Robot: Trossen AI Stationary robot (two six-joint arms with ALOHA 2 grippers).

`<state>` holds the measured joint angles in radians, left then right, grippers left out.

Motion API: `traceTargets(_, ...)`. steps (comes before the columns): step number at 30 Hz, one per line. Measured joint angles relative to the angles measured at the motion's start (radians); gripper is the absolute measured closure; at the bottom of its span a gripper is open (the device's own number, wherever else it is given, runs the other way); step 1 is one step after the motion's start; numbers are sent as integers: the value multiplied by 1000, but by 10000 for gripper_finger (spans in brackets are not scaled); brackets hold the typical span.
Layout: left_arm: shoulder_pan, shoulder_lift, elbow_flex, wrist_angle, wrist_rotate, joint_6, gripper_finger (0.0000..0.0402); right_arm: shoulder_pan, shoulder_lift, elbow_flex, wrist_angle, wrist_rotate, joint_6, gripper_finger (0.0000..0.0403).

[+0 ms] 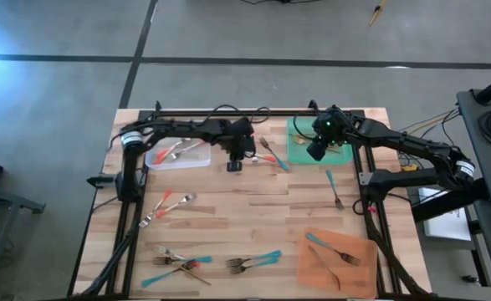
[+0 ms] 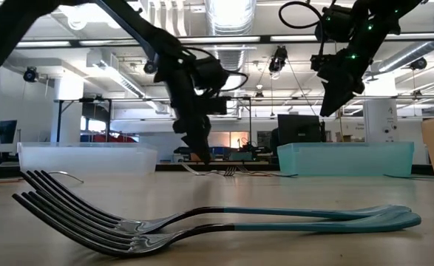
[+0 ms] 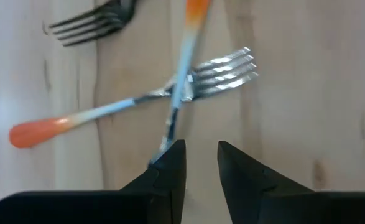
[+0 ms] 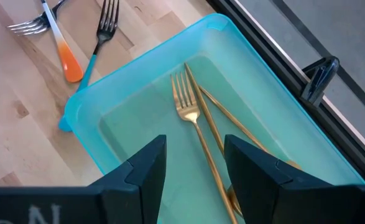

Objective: Sort silverware by color (type)
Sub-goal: Put the orange fork into the white bin

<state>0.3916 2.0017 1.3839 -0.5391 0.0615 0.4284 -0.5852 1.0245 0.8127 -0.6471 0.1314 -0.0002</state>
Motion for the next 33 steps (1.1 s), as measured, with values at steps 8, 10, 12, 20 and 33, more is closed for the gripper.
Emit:
traceTargets(8, 12, 56, 74, -12, 3, 23, 325, 0, 0, -6, 0, 0, -1, 250)
traceTargets(10, 17, 63, 74, -10, 2, 26, 325, 0, 0, -7, -1, 0, -1, 250)
traceTargets(12, 22, 67, 74, 0, 1, 27, 325, 0, 0, -7, 0, 0, -2, 250)
traceTargets(20, 35, 82, 74, 12, 5, 27, 325, 0, 0, -8, 1, 0, -4, 250)
traceTargets(33, 38, 83, 74, 31, 52, 38, 326, 0, 0, -8, 35, 0, -3, 250)
